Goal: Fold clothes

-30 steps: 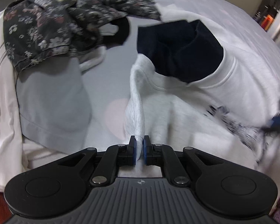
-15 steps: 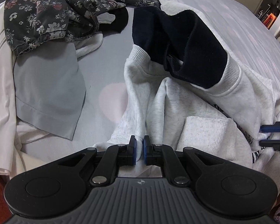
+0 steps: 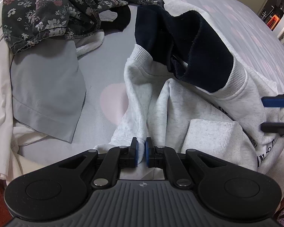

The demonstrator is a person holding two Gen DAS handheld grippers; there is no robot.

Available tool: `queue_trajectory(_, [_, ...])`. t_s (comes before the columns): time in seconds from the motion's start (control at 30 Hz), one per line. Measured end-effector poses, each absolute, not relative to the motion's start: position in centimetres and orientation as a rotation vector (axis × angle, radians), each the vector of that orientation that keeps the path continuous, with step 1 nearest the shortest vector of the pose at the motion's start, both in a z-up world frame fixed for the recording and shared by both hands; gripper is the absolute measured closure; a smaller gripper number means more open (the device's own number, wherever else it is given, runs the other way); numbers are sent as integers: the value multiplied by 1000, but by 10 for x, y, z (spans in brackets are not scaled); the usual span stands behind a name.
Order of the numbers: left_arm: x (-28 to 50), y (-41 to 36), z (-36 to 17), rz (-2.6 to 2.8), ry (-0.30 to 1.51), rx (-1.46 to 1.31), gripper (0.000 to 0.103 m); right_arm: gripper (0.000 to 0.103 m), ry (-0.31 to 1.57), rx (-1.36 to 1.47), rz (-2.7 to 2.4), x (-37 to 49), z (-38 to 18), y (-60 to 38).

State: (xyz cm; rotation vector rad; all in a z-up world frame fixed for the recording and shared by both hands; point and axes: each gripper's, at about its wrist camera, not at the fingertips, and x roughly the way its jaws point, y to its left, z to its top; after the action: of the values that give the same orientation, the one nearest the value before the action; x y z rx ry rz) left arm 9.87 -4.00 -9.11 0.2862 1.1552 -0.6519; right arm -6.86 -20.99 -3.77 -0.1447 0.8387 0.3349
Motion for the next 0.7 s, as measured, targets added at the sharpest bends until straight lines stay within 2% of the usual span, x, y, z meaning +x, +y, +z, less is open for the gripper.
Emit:
queue_trajectory(0.37, [102,-44,-99,-651,1161,291,98,60,931,-65,444,-59,-86,-173])
queue_trajectory(0.7, [106,-41,-102,-653,1163,268,98,62,891,-161,446,-48,-48,-209])
